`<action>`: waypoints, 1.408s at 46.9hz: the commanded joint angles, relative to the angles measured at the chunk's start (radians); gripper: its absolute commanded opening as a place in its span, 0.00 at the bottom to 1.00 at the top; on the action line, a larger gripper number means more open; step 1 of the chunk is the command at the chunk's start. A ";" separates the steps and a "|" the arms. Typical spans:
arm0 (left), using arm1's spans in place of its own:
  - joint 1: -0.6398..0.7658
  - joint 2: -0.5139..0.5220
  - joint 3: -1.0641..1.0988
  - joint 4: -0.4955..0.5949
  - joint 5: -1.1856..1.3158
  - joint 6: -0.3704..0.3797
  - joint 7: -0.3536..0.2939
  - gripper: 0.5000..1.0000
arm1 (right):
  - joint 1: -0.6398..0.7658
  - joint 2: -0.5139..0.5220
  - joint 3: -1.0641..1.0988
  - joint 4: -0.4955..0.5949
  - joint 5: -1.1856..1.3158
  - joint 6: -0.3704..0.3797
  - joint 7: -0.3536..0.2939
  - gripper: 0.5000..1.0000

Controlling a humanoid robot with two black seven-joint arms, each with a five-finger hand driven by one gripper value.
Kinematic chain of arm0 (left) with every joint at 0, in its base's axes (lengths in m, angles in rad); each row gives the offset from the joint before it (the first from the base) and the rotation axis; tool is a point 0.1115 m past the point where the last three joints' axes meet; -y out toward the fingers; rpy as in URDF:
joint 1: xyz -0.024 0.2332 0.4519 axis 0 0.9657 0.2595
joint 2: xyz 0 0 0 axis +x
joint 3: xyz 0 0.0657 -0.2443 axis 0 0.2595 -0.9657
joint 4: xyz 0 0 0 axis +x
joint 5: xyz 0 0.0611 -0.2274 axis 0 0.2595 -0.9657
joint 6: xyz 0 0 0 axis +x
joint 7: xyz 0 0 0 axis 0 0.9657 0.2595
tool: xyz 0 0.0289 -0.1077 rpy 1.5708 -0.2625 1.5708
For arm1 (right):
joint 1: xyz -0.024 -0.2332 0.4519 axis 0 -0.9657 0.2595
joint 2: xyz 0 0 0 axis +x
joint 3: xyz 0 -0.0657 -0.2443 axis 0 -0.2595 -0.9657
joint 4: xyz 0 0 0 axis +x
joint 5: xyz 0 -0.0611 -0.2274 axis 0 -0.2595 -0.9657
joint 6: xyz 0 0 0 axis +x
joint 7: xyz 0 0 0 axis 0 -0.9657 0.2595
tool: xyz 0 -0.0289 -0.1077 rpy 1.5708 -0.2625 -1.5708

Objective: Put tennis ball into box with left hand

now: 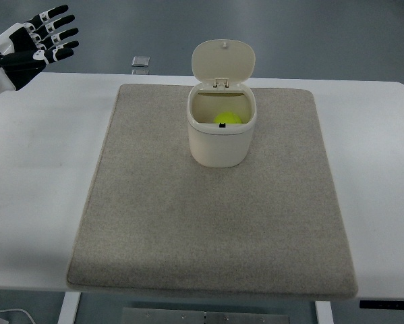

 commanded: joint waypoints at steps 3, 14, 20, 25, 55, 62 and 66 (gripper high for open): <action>0.000 -0.033 -0.004 0.063 -0.159 -0.080 0.135 0.99 | 0.000 0.000 0.000 0.000 0.000 0.000 0.000 0.88; -0.009 -0.067 -0.013 0.106 -0.355 -0.091 0.336 0.99 | 0.000 0.000 0.000 0.000 0.000 0.000 0.000 0.88; -0.017 -0.069 -0.033 0.110 -0.417 -0.091 0.385 0.99 | 0.000 0.000 0.000 0.000 0.000 0.000 0.000 0.88; -0.020 -0.069 -0.036 0.110 -0.455 -0.093 0.386 0.99 | 0.000 0.000 0.000 0.000 0.000 0.000 0.000 0.88; -0.012 -0.098 -0.036 0.107 -0.472 -0.108 0.383 0.99 | -0.001 0.000 0.005 0.012 0.002 0.014 0.002 0.88; -0.011 -0.093 -0.036 0.106 -0.474 -0.108 0.383 0.99 | -0.001 0.000 0.005 0.012 0.003 0.015 0.002 0.88; -0.011 -0.093 -0.038 0.106 -0.475 -0.108 0.383 0.98 | -0.001 0.000 0.005 0.014 0.003 0.017 0.002 0.88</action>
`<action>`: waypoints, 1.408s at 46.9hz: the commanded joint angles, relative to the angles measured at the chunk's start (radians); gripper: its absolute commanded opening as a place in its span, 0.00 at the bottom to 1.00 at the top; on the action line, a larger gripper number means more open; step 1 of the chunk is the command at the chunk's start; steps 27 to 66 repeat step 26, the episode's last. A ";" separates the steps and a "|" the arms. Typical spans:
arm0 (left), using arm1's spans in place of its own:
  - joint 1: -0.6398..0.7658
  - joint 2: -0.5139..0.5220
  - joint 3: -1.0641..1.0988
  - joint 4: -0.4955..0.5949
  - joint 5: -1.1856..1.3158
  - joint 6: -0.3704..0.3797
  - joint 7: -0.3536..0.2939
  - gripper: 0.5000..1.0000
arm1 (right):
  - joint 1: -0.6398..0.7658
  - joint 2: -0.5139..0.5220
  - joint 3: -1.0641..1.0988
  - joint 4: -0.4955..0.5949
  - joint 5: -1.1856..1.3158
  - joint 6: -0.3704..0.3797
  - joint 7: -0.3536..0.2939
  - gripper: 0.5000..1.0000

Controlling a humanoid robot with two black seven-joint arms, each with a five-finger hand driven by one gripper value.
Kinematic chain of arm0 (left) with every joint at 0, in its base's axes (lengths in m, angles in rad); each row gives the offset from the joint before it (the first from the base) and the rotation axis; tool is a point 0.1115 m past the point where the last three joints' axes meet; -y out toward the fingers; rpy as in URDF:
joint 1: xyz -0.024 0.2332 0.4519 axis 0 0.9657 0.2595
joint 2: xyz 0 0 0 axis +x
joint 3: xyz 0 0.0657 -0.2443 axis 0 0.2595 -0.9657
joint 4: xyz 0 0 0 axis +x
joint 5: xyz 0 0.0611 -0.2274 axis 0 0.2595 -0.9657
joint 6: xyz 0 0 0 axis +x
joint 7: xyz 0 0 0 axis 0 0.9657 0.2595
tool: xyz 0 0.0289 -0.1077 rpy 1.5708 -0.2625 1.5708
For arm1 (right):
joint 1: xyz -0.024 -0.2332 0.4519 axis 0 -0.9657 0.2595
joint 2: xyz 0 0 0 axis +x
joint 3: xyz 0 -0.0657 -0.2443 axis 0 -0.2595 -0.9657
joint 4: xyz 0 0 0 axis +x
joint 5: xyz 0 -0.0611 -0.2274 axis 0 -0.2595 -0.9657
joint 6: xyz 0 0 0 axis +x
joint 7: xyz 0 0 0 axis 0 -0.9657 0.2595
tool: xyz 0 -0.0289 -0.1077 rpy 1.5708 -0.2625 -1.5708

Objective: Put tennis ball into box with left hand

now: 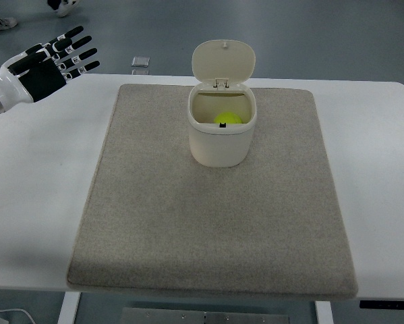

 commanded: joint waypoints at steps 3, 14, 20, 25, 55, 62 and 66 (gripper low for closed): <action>0.000 0.000 -0.001 0.000 -0.003 0.000 0.000 0.99 | 0.000 0.000 0.002 0.001 0.000 0.001 -0.002 0.88; -0.004 0.000 -0.001 0.000 -0.003 0.000 0.000 0.98 | -0.002 0.000 0.005 0.023 0.003 0.013 -0.002 0.88; -0.006 -0.004 -0.001 0.000 -0.003 0.002 0.000 0.98 | -0.001 0.000 0.005 0.029 0.007 0.033 0.000 0.88; -0.009 -0.008 -0.003 0.001 -0.003 0.002 0.000 0.98 | -0.001 0.000 0.008 0.027 0.019 0.028 0.005 0.88; -0.009 -0.008 -0.003 0.001 -0.003 0.002 0.000 0.98 | 0.000 0.000 0.008 0.027 0.025 0.028 0.008 0.88; -0.009 -0.008 -0.003 0.001 -0.003 0.002 0.000 0.98 | 0.000 0.000 0.008 0.027 0.025 0.028 0.008 0.88; -0.009 -0.008 -0.003 0.001 -0.003 0.002 0.000 0.98 | 0.000 0.000 0.008 0.027 0.025 0.028 0.008 0.88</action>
